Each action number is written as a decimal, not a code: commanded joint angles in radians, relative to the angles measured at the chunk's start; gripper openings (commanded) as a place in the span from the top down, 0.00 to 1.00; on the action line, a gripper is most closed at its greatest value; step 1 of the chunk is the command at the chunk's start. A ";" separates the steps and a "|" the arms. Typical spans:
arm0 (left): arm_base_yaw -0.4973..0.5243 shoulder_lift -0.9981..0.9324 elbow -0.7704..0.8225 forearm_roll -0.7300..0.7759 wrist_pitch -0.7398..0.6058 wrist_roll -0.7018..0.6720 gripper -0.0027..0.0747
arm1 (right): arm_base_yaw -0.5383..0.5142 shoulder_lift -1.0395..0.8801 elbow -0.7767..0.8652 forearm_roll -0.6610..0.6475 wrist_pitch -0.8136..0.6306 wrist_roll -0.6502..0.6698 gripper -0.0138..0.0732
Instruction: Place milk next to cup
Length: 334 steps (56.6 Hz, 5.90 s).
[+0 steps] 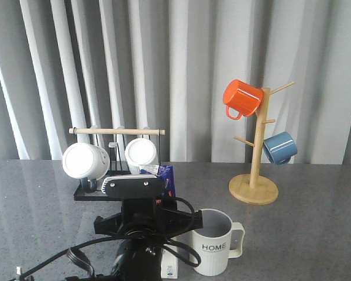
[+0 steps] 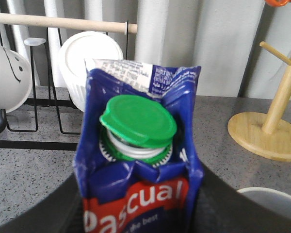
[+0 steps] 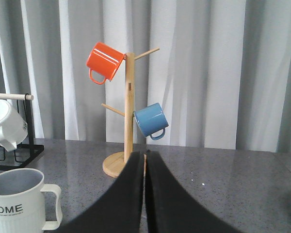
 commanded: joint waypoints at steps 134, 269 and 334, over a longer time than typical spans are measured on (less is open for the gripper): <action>-0.003 -0.466 -0.031 0.023 0.158 0.315 0.83 | -0.001 0.006 -0.030 0.004 -0.015 0.000 0.84; 0.831 -1.864 1.221 1.179 0.772 -0.859 0.98 | -0.001 0.006 -0.030 0.004 -0.016 0.000 0.84; 0.847 -1.863 1.220 1.198 0.870 -0.844 0.97 | -0.001 0.006 -0.030 0.004 -0.016 0.000 0.84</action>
